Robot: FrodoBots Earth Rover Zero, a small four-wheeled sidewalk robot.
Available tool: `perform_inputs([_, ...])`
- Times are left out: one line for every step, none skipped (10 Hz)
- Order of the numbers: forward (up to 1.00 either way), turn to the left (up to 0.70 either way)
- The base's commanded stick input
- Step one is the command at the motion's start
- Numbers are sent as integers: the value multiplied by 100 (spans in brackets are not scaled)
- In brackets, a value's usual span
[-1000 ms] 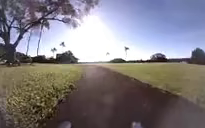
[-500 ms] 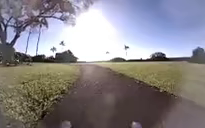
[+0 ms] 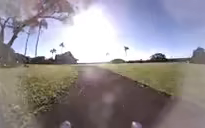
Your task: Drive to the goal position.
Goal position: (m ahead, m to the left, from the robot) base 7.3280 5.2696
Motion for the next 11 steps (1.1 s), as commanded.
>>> perform_inputs([70, 2])
perform_inputs([70, 0])
perform_inputs([70, 0])
perform_inputs([70, 0])
perform_inputs([70, 1])
perform_inputs([70, 14])
perform_inputs([70, 14])
perform_inputs([70, 14])
perform_inputs([70, 14])
perform_inputs([70, 12])
perform_inputs([70, 0])
